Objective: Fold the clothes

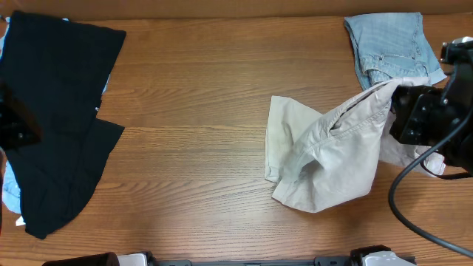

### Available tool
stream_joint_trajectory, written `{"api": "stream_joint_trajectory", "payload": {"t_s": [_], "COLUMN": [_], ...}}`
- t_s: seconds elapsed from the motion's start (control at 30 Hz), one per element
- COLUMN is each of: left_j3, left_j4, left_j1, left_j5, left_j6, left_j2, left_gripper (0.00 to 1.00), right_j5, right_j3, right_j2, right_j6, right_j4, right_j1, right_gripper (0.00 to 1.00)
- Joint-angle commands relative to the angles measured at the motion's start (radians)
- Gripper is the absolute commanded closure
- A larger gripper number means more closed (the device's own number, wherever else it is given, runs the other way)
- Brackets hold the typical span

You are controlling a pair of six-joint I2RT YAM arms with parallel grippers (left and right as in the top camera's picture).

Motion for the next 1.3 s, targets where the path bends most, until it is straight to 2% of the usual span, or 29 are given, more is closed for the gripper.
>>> {"api": "stream_joint_trajectory", "payload": {"t_s": [0.0,0.03,0.1,0.17,0.23,0.47,0.6,0.77,1.0,1.27], "left_j3": [-0.029,-0.035,-0.056,-0.112,-0.179,-0.473,-0.65,-0.913,-1.229,-1.417], "left_j4": [-0.021,-0.034,-0.053,-0.053,-0.053,-0.049,0.02,0.205,0.454,0.615], "left_j1": [-0.002,-0.002,-0.002,-0.004,-0.015,-0.114,-0.22,-0.353,-0.484,-0.564], "left_j5": [0.189,0.255,0.373,0.505,0.603,0.696,0.748,0.718,0.796,0.887], "left_j6": [0.019,0.05,0.108,0.184,0.263,0.478,0.555,0.565,0.531,0.516], "left_j2": [0.085,0.105,0.151,0.192,0.235,0.38,0.424,0.429,0.429,0.429], "left_gripper": [0.89,0.83,0.61,0.48,0.4,0.23,0.11,0.05,0.03,0.02], "right_j5": [-0.017,-0.017,-0.017,-0.016,-0.008,-0.006,-0.006,-0.006,-0.002,0.002], "right_j3": [0.03,0.03,0.03,0.03,0.03,0.03,0.03,0.03,0.03,0.03], "right_j2": [0.009,0.013,0.02,0.025,0.028,0.047,0.069,0.089,0.09,0.09], "right_j6": [-0.014,-0.014,-0.014,-0.014,-0.015,-0.014,-0.013,-0.002,-0.001,0.002], "right_j4": [0.008,0.006,0.004,0.005,0.004,0.005,0.004,0.0,0.0,0.0], "right_j1": [-0.002,-0.002,-0.002,-0.002,-0.002,-0.002,-0.002,-0.002,-0.002,-0.002], "right_gripper": [0.96,0.96,0.96,0.96,0.96,0.96,0.96,0.96,0.96,0.96]}}
